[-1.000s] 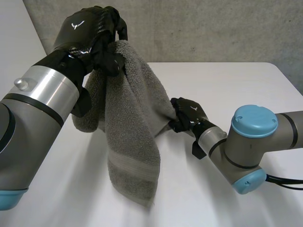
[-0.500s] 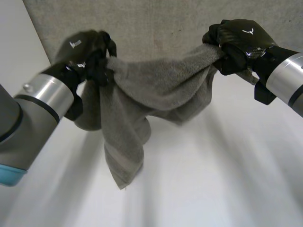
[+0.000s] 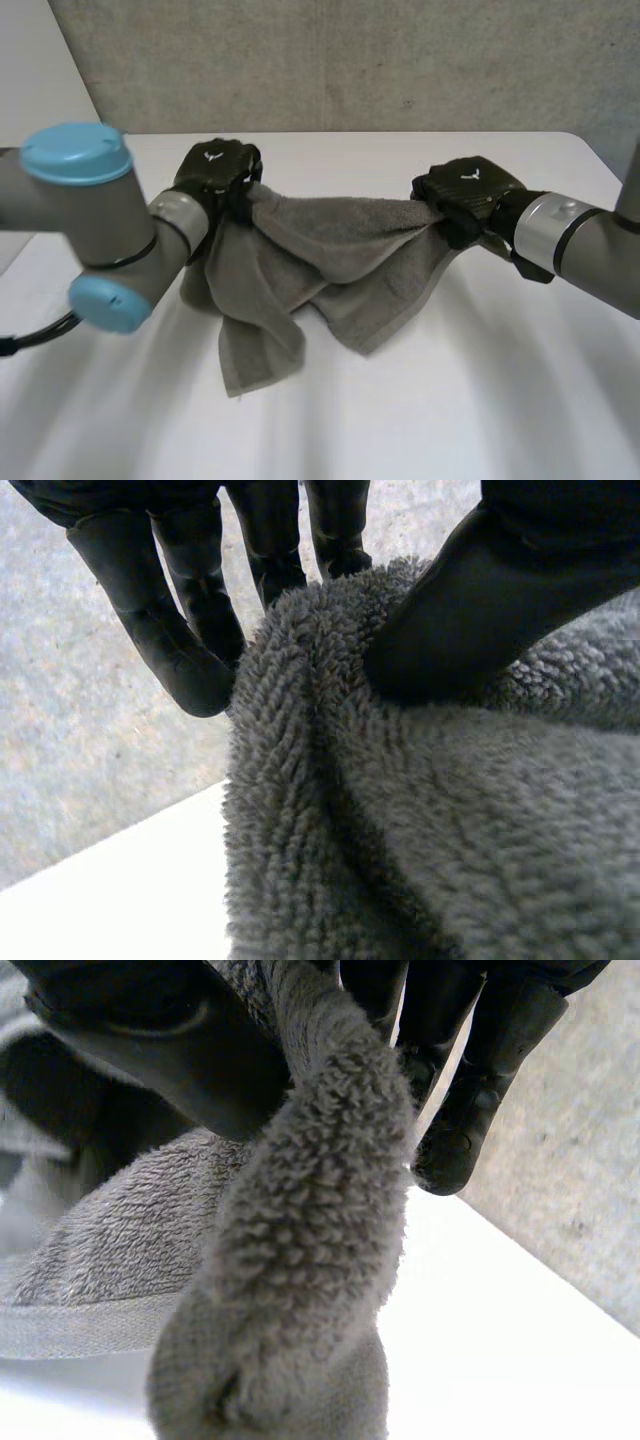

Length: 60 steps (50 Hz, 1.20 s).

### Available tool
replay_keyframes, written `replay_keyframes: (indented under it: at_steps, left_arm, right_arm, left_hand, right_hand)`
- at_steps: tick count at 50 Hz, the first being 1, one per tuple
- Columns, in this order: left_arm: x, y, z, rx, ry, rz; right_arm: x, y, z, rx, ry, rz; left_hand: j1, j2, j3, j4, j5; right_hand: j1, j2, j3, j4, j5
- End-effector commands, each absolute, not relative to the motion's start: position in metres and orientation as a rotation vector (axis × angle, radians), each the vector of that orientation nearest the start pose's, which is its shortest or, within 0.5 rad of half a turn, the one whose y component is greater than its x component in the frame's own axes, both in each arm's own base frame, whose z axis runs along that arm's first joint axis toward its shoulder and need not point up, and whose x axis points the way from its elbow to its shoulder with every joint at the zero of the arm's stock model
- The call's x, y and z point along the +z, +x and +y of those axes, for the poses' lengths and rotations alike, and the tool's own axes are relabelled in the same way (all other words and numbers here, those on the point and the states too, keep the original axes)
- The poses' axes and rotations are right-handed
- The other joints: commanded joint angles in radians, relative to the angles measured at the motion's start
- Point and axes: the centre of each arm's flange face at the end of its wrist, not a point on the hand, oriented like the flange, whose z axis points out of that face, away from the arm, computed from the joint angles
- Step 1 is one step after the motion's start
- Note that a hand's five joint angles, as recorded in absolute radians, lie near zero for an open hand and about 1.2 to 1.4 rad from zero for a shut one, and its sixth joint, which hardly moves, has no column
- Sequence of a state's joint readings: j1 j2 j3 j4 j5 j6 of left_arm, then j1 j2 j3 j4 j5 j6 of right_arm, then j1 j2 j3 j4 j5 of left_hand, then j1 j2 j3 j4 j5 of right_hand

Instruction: Fold the towel.

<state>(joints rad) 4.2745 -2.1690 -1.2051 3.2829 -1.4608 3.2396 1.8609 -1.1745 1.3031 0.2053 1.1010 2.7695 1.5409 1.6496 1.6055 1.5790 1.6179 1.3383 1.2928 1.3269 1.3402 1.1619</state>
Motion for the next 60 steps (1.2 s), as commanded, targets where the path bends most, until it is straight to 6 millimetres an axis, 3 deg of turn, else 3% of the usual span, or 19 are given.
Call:
replay_keyframes:
  at_steps: [1, 2, 4, 5, 6, 14, 20, 22, 25, 30, 33, 35, 36, 40, 45, 51, 60]
  left_arm:
    - [0.203, -0.336, -0.372, -2.353, 0.843, 2.347]
    - [0.203, -0.336, -0.373, -2.353, 0.843, 2.347]
    - [0.204, -0.337, -0.373, -2.297, 0.844, 2.399]
    - [0.204, -0.337, -0.373, -2.297, 0.844, 2.399]
    - [0.205, -0.336, -0.371, -2.261, 0.85, 2.429]
    - [0.213, -0.329, -0.348, -2.152, 0.809, 2.588]
    - [0.222, -0.309, -0.316, -2.083, 0.756, 2.705]
    - [0.219, -0.301, -0.295, -2.028, 0.758, 2.743]
    - [0.216, -0.296, -0.285, -2.006, 0.755, 2.755]
    - [0.216, -0.28, -0.245, -2.053, 0.762, 2.73]
    - [0.215, -0.279, -0.235, -2.08, 0.774, 2.714]
    - [0.214, -0.28, -0.213, -2.139, 0.825, 2.683]
    - [0.214, -0.28, -0.213, -2.14, 0.825, 2.683]
    - [0.2, -0.28, -0.191, -2.157, 0.887, 2.67]
    - [0.186, -0.28, -0.186, -2.159, 0.871, 2.654]
    - [0.166, -0.28, -0.199, -2.108, 0.782, 2.634]
    - [0.152, -0.288, -0.223, -2.077, 0.792, 2.554]
  right_arm:
    - [0.22, 0.266, -0.306, -1.637, -1.072, 2.073]
    - [0.22, 0.266, -0.306, -1.637, -1.072, 2.073]
    - [0.218, 0.265, -0.312, -1.674, -1.06, 2.078]
    - [0.218, 0.265, -0.312, -1.674, -1.06, 2.078]
    - [0.218, 0.263, -0.315, -1.693, -1.051, 2.085]
    - [0.204, 0.261, -0.321, -1.694, -1.103, 2.12]
    - [0.192, 0.259, -0.325, -1.692, -1.142, 2.17]
    - [0.19, 0.259, -0.325, -1.691, -1.15, 2.176]
    - [0.189, 0.259, -0.326, -1.692, -1.16, 2.176]
    - [0.189, 0.259, -0.326, -1.692, -1.16, 2.176]
    - [0.189, 0.259, -0.325, -1.689, -1.161, 2.176]
    - [0.187, 0.26, -0.324, -1.68, -1.164, 2.177]
    - [0.187, 0.26, -0.324, -1.68, -1.165, 2.177]
    - [0.185, 0.262, -0.323, -1.672, -1.169, 2.176]
    - [0.184, 0.262, -0.322, -1.663, -1.171, 2.178]
    - [0.182, 0.262, -0.32, -1.653, -1.175, 2.181]
    - [0.181, 0.262, -0.319, -1.648, -1.175, 2.186]
  left_hand:
    - [-0.377, -0.486, -0.441, -0.415, -0.628]
    - [-0.379, -0.488, -0.444, -0.417, -0.631]
    - [-1.112, -1.221, -1.177, -1.15, -1.364]
    - [-1.116, -1.225, -1.181, -1.154, -1.368]
    - [-1.366, -1.475, -1.431, -1.404, -1.618]
    - [-1.366, -1.474, -1.43, -1.404, -1.617]
    - [-1.322, -1.43, -1.386, -1.36, -1.573]
    - [-1.31, -1.419, -1.374, -1.348, -1.561]
    - [-1.31, -1.419, -1.374, -1.348, -1.561]
    - [-1.31, -1.419, -1.374, -1.348, -1.561]
    - [-1.31, -1.419, -1.374, -1.348, -1.561]
    - [-1.31, -1.419, -1.374, -1.348, -1.561]
    - [-1.31, -1.419, -1.374, -1.348, -1.561]
    - [-1.295, -1.404, -1.36, -1.333, -1.547]
    - [-1.278, -1.386, -1.342, -1.316, -1.529]
    - [-1.277, -1.386, -1.342, -1.316, -1.529]
    - [-1.213, -1.322, -1.278, -1.251, -1.464]
  right_hand:
    - [0.058, 0.103, 0.069, 0.056, 0.06]
    - [0.058, 0.103, 0.069, 0.056, 0.06]
    - [0.058, 0.103, 0.069, 0.056, 0.06]
    - [0.058, 0.103, 0.069, 0.056, 0.06]
    - [0.058, 0.103, 0.069, 0.056, 0.06]
    - [0.058, 0.103, 0.069, 0.056, 0.06]
    - [0.058, 0.103, 0.069, 0.056, 0.06]
    - [0.058, 0.103, 0.069, 0.056, 0.06]
    - [0.058, 0.103, 0.069, 0.056, 0.06]
    - [0.058, 0.103, 0.069, 0.056, 0.06]
    - [0.058, 0.103, 0.069, 0.056, 0.06]
    - [0.058, 0.103, 0.069, 0.056, 0.06]
    - [0.058, 0.103, 0.069, 0.056, 0.06]
    - [0.058, 0.103, 0.069, 0.056, 0.06]
    - [0.058, 0.103, 0.069, 0.056, 0.06]
    - [0.058, 0.103, 0.069, 0.056, 0.06]
    - [0.058, 0.103, 0.069, 0.056, 0.06]
